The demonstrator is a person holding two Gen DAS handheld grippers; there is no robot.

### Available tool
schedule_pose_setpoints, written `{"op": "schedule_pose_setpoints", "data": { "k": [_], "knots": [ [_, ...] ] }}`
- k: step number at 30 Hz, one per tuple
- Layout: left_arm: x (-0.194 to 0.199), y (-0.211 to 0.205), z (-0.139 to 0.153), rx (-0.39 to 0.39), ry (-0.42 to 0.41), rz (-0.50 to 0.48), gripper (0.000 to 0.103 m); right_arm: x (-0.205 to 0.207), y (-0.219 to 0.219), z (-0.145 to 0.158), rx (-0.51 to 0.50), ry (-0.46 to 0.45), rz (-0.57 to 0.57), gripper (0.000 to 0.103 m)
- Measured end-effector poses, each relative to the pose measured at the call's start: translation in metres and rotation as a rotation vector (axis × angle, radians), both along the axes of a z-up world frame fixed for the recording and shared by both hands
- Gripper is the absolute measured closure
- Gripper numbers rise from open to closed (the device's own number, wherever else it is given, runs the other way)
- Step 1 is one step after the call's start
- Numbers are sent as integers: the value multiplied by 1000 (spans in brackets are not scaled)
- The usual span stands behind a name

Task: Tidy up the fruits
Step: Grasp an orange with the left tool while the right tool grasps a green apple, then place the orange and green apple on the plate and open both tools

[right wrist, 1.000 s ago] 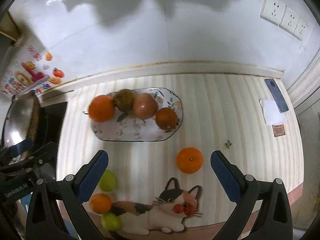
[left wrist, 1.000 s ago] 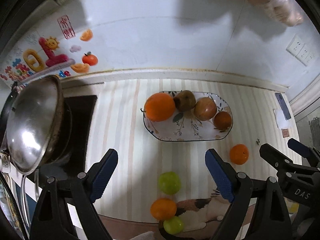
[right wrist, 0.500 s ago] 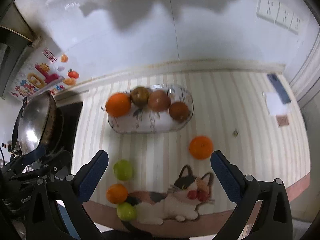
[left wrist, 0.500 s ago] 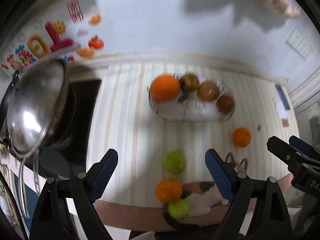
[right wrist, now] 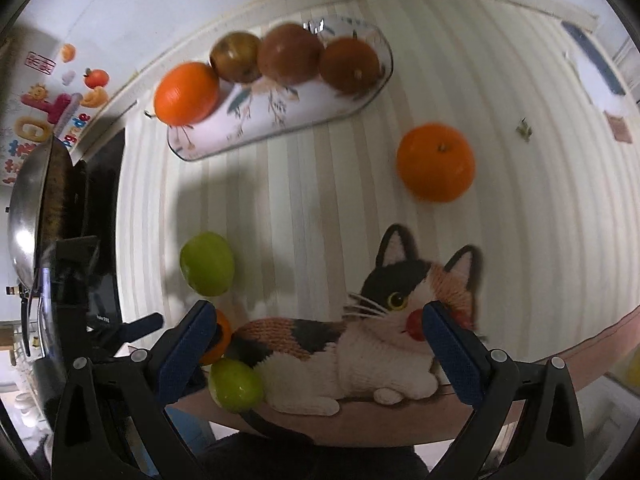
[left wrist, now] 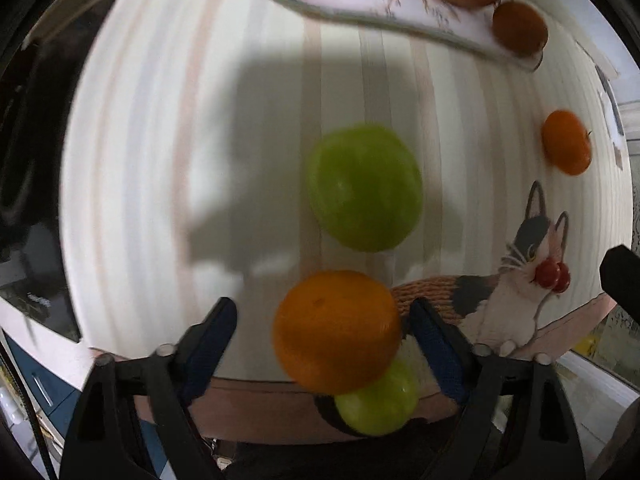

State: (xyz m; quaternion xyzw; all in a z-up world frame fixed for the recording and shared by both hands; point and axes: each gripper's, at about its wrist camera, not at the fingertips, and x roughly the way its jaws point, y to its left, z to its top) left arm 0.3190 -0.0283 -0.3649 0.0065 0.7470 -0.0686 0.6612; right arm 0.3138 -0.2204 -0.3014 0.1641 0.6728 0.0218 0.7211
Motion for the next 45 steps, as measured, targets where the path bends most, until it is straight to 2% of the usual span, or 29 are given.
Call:
{"op": "schedule_pose_setpoints", "data": {
  "k": [1,2,5,11,13,15,18,19,21,25,28,33,37,40,45],
  "knots": [
    [0,0,-2,-35,6,9,40,2,2,-4,8,6,0,0],
    [-1,0,-2,-42,2,15,41,4,4,-7,19,12,2,0],
    [-3,6,6,23,-71,5,41,13,14,-13,57,11,15,0],
    [0,59,3,57,-74,159,41,44,57,-34,169,34,84,2],
    [-2,71,0,36,-75,200,41,53,76,-45,193,55,114,4],
    [-3,73,-1,48,-76,211,41,60,96,-60,196,89,144,9],
    [-6,73,-2,41,-82,224,41,63,115,-81,166,132,185,25],
    [-7,73,-2,41,-85,225,41,63,118,-83,165,139,195,33],
    [-8,79,-1,38,-87,236,41,64,122,-74,157,96,218,44],
    [-7,87,5,24,-86,244,41,67,118,-63,118,67,232,43],
    [8,94,21,5,-98,245,41,68,104,-55,126,60,214,43],
    [28,82,58,-57,-159,233,41,74,72,-29,160,6,156,44],
    [61,71,89,-118,-205,225,41,89,45,0,188,-71,104,44],
    [94,63,102,-161,-214,228,41,106,28,7,203,-108,66,44],
    [140,47,91,-189,-188,237,41,126,25,7,192,-153,73,44]
  ]
}}
